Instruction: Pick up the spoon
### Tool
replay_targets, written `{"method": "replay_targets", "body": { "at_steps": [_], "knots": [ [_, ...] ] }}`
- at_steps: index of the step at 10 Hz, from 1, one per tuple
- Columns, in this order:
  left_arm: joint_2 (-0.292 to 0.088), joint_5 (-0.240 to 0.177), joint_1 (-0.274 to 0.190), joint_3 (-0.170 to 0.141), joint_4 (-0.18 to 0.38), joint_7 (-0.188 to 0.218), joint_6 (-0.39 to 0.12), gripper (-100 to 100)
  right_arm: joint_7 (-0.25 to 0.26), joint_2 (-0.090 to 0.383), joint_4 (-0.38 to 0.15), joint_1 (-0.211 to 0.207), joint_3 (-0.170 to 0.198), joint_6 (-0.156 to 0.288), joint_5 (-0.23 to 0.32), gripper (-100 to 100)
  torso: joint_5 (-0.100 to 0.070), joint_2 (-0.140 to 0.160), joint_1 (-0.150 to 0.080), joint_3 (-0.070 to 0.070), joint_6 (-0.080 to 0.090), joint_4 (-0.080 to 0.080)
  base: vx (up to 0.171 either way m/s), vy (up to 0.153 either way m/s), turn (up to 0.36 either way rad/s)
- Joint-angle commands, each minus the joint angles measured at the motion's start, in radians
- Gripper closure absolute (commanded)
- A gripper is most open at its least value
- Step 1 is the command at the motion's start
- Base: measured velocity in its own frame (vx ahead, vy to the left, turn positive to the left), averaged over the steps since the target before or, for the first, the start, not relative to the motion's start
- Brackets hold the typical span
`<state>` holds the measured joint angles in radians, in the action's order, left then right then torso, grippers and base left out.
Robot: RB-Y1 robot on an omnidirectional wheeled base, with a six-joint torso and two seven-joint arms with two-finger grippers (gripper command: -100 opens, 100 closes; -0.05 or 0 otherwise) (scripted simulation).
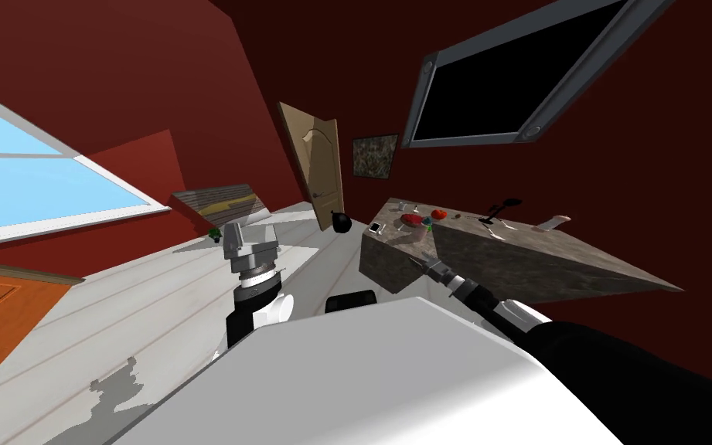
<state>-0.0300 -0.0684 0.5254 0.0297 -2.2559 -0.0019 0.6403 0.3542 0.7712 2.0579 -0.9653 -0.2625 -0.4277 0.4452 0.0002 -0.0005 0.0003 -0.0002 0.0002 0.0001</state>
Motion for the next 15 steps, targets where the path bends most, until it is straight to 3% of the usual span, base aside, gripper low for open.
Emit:
{"method": "replay_targets", "body": {
  "at_steps": [1, 2, 5, 7, 10, 14, 15],
  "knots": [
    [0.000, 0.000, 0.000, 0.000, 0.000, 0.000, 0.000, 0, 0.023, 0.050, -0.030, -0.036, -0.016, 0.011, 0.031, -100, 0.000, 0.000, 0.000, 0.000, 0.000, 0.000, 0.009, 0.034, 0.196],
    [0.000, 0.000, 0.000, 0.000, 0.000, 0.000, 0.000, 0, 0.023, 0.077, -0.030, -0.036, -0.016, 0.011, 0.031, -100, 0.000, 0.000, 0.001, 0.000, 0.000, 0.000, 0.011, 0.021, 0.061],
    [0.000, 0.000, 0.000, 0.000, 0.000, 0.000, 0.000, 0, 0.066, 0.167, -0.078, -0.094, -0.027, 0.042, 0.084, -100, 0.000, -0.001, 0.000, -0.001, 0.000, 0.000, 0.025, 0.024, 0.120],
    [0.000, 0.000, 0.000, 0.000, 0.000, 0.000, 0.000, 0, 0.066, 0.202, -0.078, -0.094, -0.027, 0.042, 0.084, -100, 0.000, -0.002, 0.000, -0.001, 0.000, 0.000, 0.023, 0.013, 0.045],
    [0.000, 0.000, 0.000, 0.000, 0.000, 0.000, 0.000, 0, 0.112, 0.299, -0.127, -0.147, -0.029, 0.075, 0.131, -100, 0.000, -0.002, 0.000, -0.001, 0.000, 0.000, 0.041, 0.023, 0.138],
    [0.000, 0.000, 0.000, 0.000, 0.000, 0.000, 0.000, 0, 0.135, 0.404, -0.152, -0.172, -0.026, 0.091, 0.153, -100, 0.000, -0.005, 0.000, -0.003, 0.000, -0.001, 0.054, 0.016, 0.078],
    [0.000, 0.000, 0.000, 0.000, 0.000, 0.000, 0.000, 0, 0.159, 0.442, -0.177, -0.195, -0.021, 0.109, 0.173, -100, 0.000, -0.002, 0.000, -0.001, 0.000, -0.001, 0.045, 0.025, 0.187]
  ]
}}
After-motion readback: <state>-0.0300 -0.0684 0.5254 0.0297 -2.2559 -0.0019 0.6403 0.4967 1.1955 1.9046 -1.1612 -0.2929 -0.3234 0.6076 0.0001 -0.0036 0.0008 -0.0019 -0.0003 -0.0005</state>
